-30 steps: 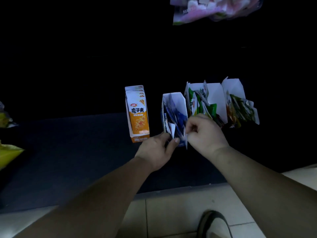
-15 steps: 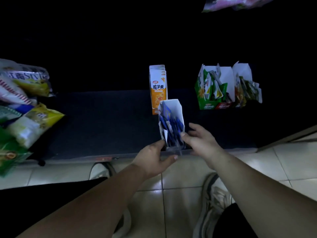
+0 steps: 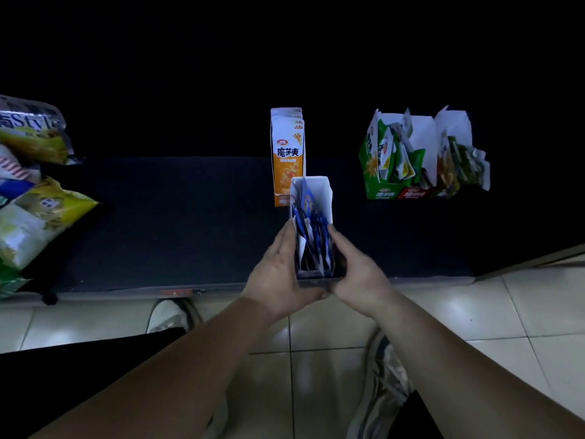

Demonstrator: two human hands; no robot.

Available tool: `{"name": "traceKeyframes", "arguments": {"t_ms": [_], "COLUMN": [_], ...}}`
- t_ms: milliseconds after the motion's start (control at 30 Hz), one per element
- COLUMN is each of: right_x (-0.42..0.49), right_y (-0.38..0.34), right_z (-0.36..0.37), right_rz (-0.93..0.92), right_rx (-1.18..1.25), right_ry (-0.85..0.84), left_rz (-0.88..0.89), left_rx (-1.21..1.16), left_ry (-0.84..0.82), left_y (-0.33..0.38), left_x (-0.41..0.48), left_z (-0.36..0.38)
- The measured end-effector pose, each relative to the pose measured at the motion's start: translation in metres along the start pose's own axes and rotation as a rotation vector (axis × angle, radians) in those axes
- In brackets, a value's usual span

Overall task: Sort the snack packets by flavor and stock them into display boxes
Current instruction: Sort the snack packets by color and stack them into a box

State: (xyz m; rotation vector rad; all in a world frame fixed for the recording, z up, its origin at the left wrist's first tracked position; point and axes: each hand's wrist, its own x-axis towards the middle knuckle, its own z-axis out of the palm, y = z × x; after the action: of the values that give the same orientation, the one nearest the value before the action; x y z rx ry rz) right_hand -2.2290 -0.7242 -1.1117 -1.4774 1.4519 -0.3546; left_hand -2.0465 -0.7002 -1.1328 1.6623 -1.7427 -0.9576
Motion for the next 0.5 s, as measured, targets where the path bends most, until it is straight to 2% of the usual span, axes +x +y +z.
{"name": "traceKeyframes", "arguments": {"t_ms": [100, 200, 333, 433, 500], "right_x": [0.009, 0.015, 0.022, 0.024, 0.026], "right_y": [0.004, -0.002, -0.016, -0.021, -0.023], "right_z": [-0.007, -0.004, 0.0, 0.004, 0.008], "right_rz": [-0.049, -0.038, 0.08, 0.056, 0.028], "right_rx": [-0.022, 0.124, 0.275, 0.263, 0.28], "right_ry": [0.049, 0.127, 0.28, 0.285, 0.291], "left_rz": [0.018, 0.017, -0.127, -0.237, -0.223], "left_rx": [0.127, 0.054, -0.016, -0.046, -0.039], "left_ry": [0.005, 0.116, 0.216, 0.315, 0.331], "left_y": [-0.005, -0.003, 0.005, 0.012, 0.014], "left_x": [0.001, 0.005, 0.027, 0.04, 0.041], "left_z": [0.0, -0.006, -0.024, -0.03, -0.03]}}
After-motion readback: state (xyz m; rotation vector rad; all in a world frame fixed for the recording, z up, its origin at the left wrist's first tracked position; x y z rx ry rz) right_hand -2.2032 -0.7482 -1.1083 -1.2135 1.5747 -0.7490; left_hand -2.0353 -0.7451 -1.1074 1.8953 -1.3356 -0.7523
